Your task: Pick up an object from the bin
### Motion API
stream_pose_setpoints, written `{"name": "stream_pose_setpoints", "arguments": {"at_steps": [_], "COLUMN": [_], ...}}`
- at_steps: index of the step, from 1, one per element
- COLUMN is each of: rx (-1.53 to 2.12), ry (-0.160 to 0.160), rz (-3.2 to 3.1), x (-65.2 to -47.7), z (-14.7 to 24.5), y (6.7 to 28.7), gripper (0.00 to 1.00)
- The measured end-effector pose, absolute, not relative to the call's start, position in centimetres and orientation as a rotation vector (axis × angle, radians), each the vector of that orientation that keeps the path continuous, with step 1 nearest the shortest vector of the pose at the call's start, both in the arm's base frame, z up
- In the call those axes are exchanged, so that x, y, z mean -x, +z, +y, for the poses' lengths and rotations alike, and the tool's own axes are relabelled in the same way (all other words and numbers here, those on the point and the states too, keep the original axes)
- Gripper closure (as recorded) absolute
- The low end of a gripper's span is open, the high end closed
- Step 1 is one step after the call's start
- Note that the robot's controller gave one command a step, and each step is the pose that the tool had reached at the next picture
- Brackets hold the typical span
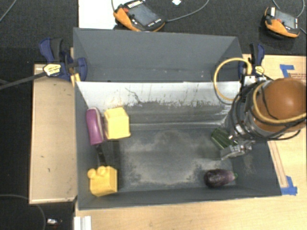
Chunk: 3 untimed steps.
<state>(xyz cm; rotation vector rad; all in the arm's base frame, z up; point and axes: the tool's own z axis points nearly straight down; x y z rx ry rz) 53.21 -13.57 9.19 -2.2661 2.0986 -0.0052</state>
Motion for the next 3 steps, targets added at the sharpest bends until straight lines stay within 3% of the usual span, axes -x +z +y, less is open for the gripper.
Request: {"name": "stream_pose_setpoints", "arguments": {"at_steps": [1, 2, 3], "rx": [2.323, 2.244, 2.188], "ry": [-0.005, -0.005, 0.009], "rz": [2.045, 2.127, 2.186], "x": [-51.7, -49.6, -50.1], "z": [-14.2, -10.0, -10.0], "y": [12.0, 8.4, 9.4], "gripper": [1.0, 1.0, 1.0]}}
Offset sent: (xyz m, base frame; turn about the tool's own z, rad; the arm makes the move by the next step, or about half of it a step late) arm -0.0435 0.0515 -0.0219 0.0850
